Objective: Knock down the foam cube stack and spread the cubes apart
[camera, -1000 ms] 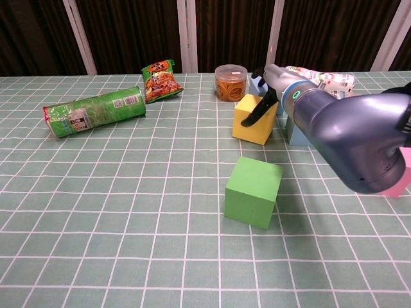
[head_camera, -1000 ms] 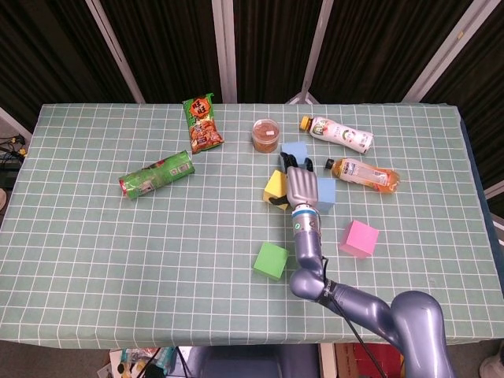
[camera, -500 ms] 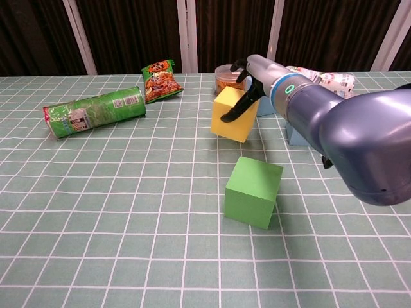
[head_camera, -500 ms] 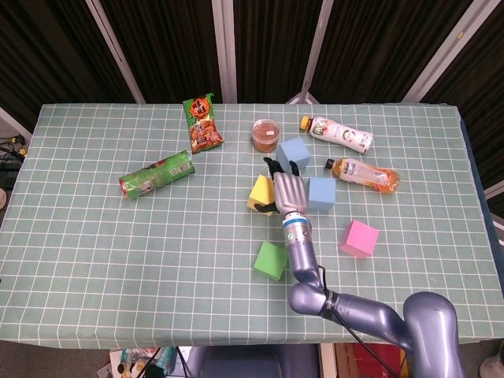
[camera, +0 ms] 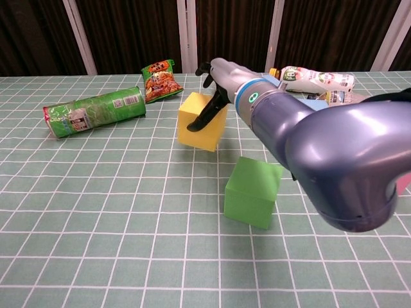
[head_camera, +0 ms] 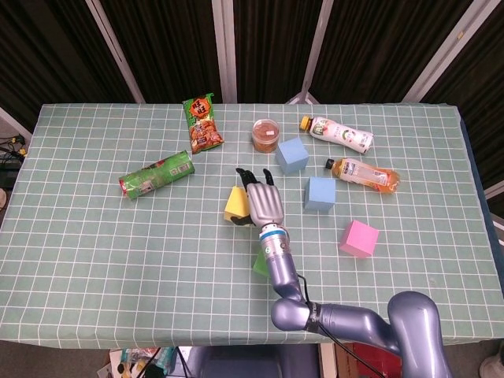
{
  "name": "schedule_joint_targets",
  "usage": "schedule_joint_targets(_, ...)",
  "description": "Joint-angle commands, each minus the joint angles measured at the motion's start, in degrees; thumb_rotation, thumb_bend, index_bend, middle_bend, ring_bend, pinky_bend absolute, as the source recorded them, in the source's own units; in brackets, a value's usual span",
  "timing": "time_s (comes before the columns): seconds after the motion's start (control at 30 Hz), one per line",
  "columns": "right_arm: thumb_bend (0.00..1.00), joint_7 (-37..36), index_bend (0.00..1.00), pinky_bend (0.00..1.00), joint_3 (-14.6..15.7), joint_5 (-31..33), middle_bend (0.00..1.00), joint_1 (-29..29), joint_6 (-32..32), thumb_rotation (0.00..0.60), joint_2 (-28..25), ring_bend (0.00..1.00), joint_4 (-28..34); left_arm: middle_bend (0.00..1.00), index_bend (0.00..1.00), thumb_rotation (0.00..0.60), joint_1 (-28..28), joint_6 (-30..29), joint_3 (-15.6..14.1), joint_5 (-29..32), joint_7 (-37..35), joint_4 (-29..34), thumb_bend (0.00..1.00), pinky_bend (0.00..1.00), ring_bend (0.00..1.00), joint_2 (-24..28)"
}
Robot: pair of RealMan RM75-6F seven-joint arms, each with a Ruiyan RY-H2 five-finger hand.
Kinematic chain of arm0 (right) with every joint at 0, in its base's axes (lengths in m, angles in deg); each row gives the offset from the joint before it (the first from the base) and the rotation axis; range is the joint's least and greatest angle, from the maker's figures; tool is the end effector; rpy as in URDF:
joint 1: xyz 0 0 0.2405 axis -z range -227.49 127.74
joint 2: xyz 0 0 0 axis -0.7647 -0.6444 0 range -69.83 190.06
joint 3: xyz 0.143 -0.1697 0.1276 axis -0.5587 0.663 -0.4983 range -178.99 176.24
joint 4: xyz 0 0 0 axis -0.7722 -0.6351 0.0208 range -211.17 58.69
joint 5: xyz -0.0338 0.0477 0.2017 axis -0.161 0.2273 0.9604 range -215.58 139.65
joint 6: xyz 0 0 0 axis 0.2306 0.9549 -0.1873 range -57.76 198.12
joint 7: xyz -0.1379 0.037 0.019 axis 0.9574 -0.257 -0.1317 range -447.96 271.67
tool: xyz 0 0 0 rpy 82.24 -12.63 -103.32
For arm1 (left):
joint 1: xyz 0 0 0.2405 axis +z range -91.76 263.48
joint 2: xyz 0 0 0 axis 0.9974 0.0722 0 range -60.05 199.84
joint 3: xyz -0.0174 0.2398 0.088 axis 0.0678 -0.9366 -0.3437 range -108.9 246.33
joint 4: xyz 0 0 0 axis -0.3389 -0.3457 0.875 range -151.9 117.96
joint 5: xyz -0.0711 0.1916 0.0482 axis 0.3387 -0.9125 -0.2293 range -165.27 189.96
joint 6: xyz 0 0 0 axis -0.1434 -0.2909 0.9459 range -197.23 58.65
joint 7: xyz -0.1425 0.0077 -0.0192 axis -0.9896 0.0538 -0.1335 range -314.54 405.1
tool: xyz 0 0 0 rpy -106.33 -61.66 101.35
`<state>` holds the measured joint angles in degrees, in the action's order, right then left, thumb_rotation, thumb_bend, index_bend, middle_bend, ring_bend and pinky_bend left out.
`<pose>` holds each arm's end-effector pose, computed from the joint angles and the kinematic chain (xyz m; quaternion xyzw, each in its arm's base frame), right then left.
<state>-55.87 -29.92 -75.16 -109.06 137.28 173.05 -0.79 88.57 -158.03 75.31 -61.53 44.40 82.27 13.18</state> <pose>-0.0125 -0.3738 -0.0768 0.6004 -0.5022 0.4454 0.4346 -0.3353 0.1465 0.2171 -0.4757 -0.4253 -0.3524 0.6846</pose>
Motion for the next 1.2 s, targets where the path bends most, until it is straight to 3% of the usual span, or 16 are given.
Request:
schedule_joint_targets(0.03, 0.12, -0.22, 0.10, 0.00, 0.34, -0.21, 0.10, -0.65, -1.50, 0.600, 0.73, 0.27, -1.47, 0.00, 0.22, 0.600, -0.15, 0.31, 0.02, 0.26, 0.21, -0.01, 0.15, 0.00, 0.00, -0.03)
schedule_joint_targets(0.1, 0.07, 1.05, 0.05, 0.00, 0.95, 0.17, 0.03, -0.95, -2.64, 0.600, 0.40, 0.19, -1.84, 0.00, 0.22, 0.600, -0.25, 0.52, 0.10, 0.59, 0.41, -0.02, 0.15, 0.00, 0.00, -0.09)
schedule_joint_targets(0.2, 0.03, 0.73, 0.02, 0.00, 0.47, -0.55, 0.00, -1.18, -1.74, 0.600, 0.85, 0.13, -2.33, 0.00, 0.22, 0.600, -0.42, 0.84, 0.13, 0.92, 0.90, 0.06, 0.15, 0.00, 0.00, -0.17)
schedule_joint_targets(0.4, 0.00, -3.19, 0.01, 0.00, -1.45, -2.48, 0.00, 0.43, -0.28, 0.600, -0.59, 0.10, -1.14, 0.00, 0.22, 0.600, -0.40, 0.85, 0.01, 1.06, 1.51, 0.33, 0.15, 0.00, 0.00, -0.17)
schedule_joint_targets(0.67, 0.00, -4.81, 0.01, 0.00, -1.56, -5.42, 0.00, 8.21, 4.53, 0.600, -11.96, 0.11, 7.57, 0.00, 0.24, 0.600, -0.17, 0.30, -0.07, 0.66, 1.39, 0.62, 0.15, 0.00, 0.00, -0.12)
schedule_joint_targets(0.8, 0.00, -9.08, 0.01, 0.00, -1.64, -5.78, 0.00, 13.92, 2.99, 0.600, -20.19, 0.12, 12.55, 0.00, 0.24, 0.600, -0.04, -0.31, -0.35, -0.28, 1.74, 0.85, 0.15, 0.00, 0.00, -0.29)
schedule_joint_targets(0.87, 0.00, -11.61, 0.01, 0.00, -0.50, -6.53, 0.00, 17.25, 1.09, 0.600, -24.83, 0.12, 15.54, 0.00, 0.24, 0.600, -0.07, -0.36, -0.42, -0.49, 1.91, 0.85, 0.15, 0.00, 0.00, -0.41)
schedule_joint_targets(0.97, 0.00, -15.90, 0.01, 0.00, 3.93, -11.86, 0.00, 23.89, -0.05, 0.600, -32.91, 0.12, 20.91, 0.00, 0.24, 0.600, -0.28, -0.14, -0.48, -0.54, 2.47, 0.82, 0.15, 0.00, 0.00, -0.64)
schedule_joint_targets(1.2, 0.00, -26.84, 0.01, 0.00, 16.93, -33.96, 0.00, 37.77, 9.85, 0.600, -42.33, 0.10, 24.39, 0.00, 0.21, 0.600, -0.49, -0.45, -0.79, -1.76, 3.07, 0.84, 0.15, 0.00, 0.00, -1.24)
